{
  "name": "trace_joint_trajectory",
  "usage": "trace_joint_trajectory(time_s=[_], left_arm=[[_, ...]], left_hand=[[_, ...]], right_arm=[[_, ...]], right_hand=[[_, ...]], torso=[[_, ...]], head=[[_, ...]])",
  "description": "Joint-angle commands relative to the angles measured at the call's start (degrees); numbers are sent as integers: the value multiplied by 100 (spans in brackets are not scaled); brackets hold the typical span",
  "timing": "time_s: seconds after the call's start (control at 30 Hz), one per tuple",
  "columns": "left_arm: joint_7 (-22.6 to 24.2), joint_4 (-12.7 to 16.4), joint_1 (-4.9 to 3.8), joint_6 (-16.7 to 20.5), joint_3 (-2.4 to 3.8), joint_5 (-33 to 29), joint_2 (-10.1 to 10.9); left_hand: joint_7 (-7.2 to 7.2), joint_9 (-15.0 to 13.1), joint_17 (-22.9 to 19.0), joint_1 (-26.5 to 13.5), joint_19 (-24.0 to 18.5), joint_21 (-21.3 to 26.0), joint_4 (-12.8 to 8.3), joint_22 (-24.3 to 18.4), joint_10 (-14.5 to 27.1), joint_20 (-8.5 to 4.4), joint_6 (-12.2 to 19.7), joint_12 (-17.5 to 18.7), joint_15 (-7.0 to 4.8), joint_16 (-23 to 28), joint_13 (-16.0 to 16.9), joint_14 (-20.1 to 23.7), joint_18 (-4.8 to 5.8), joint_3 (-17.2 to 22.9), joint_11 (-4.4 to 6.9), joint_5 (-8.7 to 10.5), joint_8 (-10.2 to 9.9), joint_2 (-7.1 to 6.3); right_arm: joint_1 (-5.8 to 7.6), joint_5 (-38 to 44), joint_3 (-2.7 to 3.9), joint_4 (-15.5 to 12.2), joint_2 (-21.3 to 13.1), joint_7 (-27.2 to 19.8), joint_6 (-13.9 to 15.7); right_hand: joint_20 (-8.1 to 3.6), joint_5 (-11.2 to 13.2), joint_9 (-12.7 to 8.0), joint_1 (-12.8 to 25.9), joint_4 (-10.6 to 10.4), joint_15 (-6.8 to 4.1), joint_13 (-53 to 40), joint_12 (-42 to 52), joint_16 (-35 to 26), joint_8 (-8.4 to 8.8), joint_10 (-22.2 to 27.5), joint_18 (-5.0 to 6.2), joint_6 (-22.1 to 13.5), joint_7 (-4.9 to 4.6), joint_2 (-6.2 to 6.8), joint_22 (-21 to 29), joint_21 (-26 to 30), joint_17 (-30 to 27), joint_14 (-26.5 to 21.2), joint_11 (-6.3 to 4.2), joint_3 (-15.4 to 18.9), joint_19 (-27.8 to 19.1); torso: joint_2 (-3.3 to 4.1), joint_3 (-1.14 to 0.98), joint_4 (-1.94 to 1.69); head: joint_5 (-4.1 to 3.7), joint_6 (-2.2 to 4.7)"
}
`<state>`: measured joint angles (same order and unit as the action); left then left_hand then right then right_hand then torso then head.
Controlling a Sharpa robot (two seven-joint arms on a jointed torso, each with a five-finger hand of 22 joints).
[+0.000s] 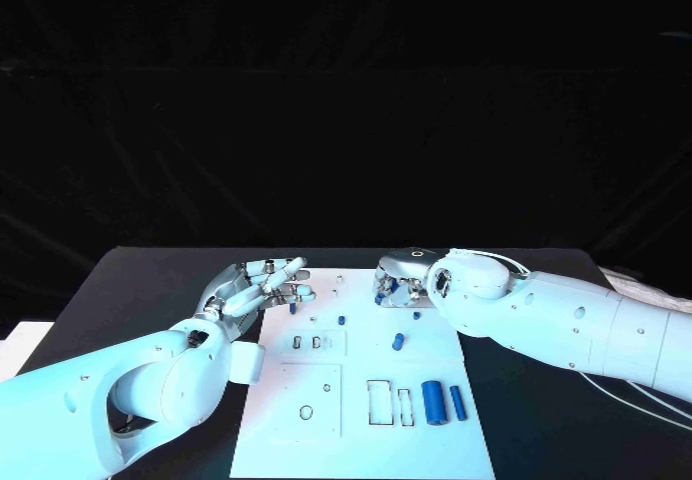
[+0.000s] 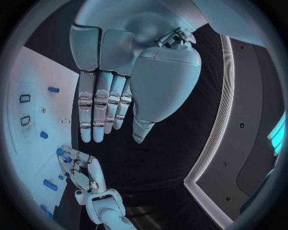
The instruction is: Assemble the parts on the task board
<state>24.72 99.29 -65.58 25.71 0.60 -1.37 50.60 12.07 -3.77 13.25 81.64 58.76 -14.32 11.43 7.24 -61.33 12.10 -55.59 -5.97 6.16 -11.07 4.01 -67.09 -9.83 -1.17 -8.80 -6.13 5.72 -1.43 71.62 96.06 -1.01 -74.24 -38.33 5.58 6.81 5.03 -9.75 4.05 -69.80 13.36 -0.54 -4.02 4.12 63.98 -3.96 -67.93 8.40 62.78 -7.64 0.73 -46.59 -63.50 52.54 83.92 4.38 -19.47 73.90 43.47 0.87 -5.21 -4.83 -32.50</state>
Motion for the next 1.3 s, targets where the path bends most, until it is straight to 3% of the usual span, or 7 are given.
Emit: trace_joint_trajectory(time_s=[0.03, 0.57, 0.8, 0.93, 1.13, 1.3], left_arm=[[-10, 22, -12, -136, 6, -13, -3], [-44, 17, -14, -170, 6, -13, -11], [-62, -3, -15, -192, 6, -13, -8], [-67, -20, -15, -202, 6, -13, -7], [-68, -20, -15, -203, 6, -13, 1], [-75, -11, -16, -205, 6, -13, 4]], left_hand=[[46, 5, 5, -18, -25, 33, -17, -6, 6, 13, 0, 16, -10, 36, -6, 41, -51, -1, -40, 15, -39, 37], [52, 5, 14, -8, -26, 36, -28, -8, 14, 15, 8, 26, -7, 42, -7, 42, -52, 2, -45, 13, -48, 45], [56, 5, 23, 2, -27, 39, -39, -9, 22, 17, 13, 34, -5, 47, -7, 42, -52, 8, -48, 13, -55, 57], [58, 5, 29, 11, -27, 40, -48, -10, 27, 19, 18, 39, -4, 50, -7, 42, -52, 13, -51, 12, -60, 65], [61, 4, 38, 24, -35, 49, -67, -14, 33, 23, 22, 49, 2, 68, -7, 59, -51, 18, -54, 13, -69, 73], [62, 1, 53, 56, -49, 62, -103, -21, 33, 29, 22, 59, 8, 96, -4, 80, -51, 32, -57, 10, -78, 87]], right_arm=[[1, 140, 1, 16, 19, 65, -160], [1, 132, 1, 48, 40, 123, -116], [0, -138, 3, -52, 20, 124, 589], [0, -275, 18, -68, 59, 251, 1013], [22, -337, 35, 21, 190, 382, 1324], [70, -353, 41, 132, 333, 417, 1412]], right_hand=[[-4, 89, 8, -16, -17, -42, 6, 6, 78, -41, -45, -104, 70, 19, -82, -82, -73, 72, 191, -31, -75, 43], [-11, 255, 18, 25, -136, -46, 6, 6, 246, -52, -90, -114, 171, 41, -93, -223, -209, 221, 175, -46, -152, 23], [-32, 228, 52, 13, -260, -66, 0, 24, 387, -94, -184, -132, 303, 69, -190, -376, -338, 354, 179, -74, -274, 37], [-27, 228, 64, -8, -286, -69, 3, 15, 346, -101, -190, -131, 329, 68, -218, -367, -342, 275, 157, -80, -335, 16], [-22, 240, 68, -24, -288, -67, 7, 7, 336, -100, -186, -133, 333, 61, -218, -375, -350, 255, 147, -76, -367, 8], [-17, 263, 71, -35, -286, -62, 10, -3, 353, -92, -176, -133, 327, 52, -196, -383, -359, 273, 144, -69, -392, 1]], torso=[[21, 1, -5], [56, 7, -23], [70, 11, -59], [73, 27, -77], [89, 40, -94], [104, 46, -136]], head=[[-10, -1], [-35, -3], [-53, 22], [-51, 43], [-28, 57], [-50, 33]])
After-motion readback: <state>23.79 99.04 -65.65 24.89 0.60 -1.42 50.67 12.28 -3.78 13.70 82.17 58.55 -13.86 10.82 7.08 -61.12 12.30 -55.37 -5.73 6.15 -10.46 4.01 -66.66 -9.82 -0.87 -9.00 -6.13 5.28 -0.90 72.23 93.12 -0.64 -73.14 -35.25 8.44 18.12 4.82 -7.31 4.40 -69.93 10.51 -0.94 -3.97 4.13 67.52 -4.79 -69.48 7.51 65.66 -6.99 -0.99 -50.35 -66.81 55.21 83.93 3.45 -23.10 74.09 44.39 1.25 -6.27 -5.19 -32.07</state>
